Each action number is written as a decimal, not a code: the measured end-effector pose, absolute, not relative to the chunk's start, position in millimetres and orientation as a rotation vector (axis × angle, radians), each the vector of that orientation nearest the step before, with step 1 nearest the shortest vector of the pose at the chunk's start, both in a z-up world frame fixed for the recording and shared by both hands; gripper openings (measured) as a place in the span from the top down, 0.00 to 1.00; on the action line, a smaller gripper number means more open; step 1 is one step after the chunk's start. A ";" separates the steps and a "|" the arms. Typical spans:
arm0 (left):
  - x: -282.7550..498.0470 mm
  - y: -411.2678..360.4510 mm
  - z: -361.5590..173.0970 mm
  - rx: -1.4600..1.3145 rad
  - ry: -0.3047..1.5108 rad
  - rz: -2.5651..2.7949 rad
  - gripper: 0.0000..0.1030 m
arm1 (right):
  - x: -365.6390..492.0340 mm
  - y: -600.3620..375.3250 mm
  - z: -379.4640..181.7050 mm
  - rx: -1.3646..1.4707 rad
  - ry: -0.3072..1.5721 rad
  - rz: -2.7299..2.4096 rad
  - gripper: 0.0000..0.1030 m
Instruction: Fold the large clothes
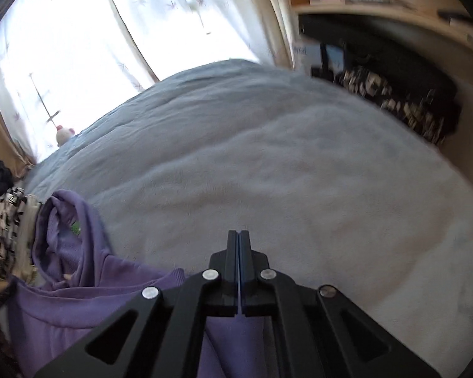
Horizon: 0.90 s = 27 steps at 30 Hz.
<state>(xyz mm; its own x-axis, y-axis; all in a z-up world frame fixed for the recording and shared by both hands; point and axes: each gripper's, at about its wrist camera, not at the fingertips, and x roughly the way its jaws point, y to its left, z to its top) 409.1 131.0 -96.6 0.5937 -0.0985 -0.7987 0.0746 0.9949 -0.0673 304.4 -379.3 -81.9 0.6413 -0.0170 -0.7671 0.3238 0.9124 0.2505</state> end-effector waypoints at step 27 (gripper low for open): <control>436.0 112.3 -145.0 -0.007 0.982 -0.028 0.90 | 320.3 -325.0 -137.1 0.196 1.026 -0.177 0.91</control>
<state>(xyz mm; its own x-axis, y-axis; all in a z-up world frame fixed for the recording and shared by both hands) 436.0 112.3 -145.0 0.5549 -0.0264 -0.8315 0.0204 0.9996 -0.0181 320.3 -325.0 -137.1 0.5070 -0.0542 -0.8603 0.2369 0.9683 0.0786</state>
